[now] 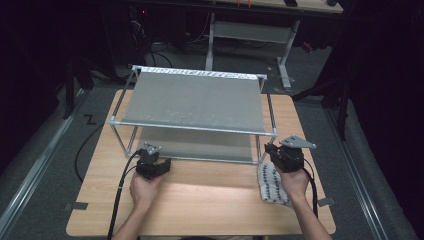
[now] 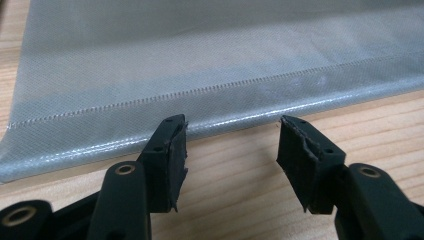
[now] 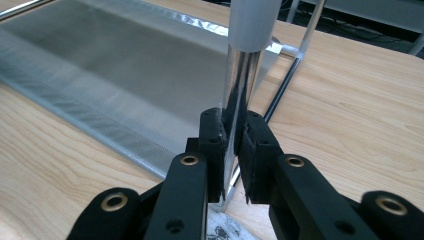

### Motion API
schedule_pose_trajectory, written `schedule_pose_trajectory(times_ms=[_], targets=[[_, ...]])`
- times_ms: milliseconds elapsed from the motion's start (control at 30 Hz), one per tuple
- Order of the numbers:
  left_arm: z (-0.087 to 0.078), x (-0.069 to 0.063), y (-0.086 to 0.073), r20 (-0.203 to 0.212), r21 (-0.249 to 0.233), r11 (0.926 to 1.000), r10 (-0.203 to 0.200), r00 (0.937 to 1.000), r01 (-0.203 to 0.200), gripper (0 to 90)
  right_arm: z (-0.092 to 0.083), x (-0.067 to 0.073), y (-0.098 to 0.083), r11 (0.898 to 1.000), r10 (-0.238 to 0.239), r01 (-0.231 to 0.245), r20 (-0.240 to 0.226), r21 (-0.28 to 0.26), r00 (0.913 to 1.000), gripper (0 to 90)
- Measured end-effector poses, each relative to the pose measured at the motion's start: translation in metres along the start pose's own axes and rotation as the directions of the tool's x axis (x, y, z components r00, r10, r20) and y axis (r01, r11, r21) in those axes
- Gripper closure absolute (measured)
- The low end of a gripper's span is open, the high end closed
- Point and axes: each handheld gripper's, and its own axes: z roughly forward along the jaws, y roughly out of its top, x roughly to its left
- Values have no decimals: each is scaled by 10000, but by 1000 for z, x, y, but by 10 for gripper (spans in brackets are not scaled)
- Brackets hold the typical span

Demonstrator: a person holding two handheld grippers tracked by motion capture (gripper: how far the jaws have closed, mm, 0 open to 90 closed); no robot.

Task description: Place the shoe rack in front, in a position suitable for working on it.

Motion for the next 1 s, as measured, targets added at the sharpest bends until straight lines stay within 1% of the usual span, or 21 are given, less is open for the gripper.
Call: schedule_pose_trajectory(times_ms=[100,233,267,400,667,867,1000], targets=[[2,-2,2,-19,99,9997,206,9998,-206,450,-1,2,0,10000,-7,7,-49,-3,10000,813],[4,-2,2,16,55,9999,139,9999,-139,450,1,3,1,10000,-100,100,-110,6,9999,813],[4,-1,2,19,54,9999,105,9999,-105,451,2,4,1,10000,-53,53,-138,15,9999,813],[5,0,3,-40,61,10000,53,10000,-52,447,2,10,2,9997,-230,229,-317,-24,9992,813],[4,3,3,-145,121,9999,70,9999,-68,434,-4,22,-3,9986,-510,503,-583,-137,9970,812],[5,4,3,-218,85,10000,52,9997,-50,426,-9,29,-8,9979,-599,579,-791,-274,9951,813],[5,4,2,-271,112,9998,181,9995,-178,419,-14,35,-12,9969,-723,690,-976,-371,9926,813]])
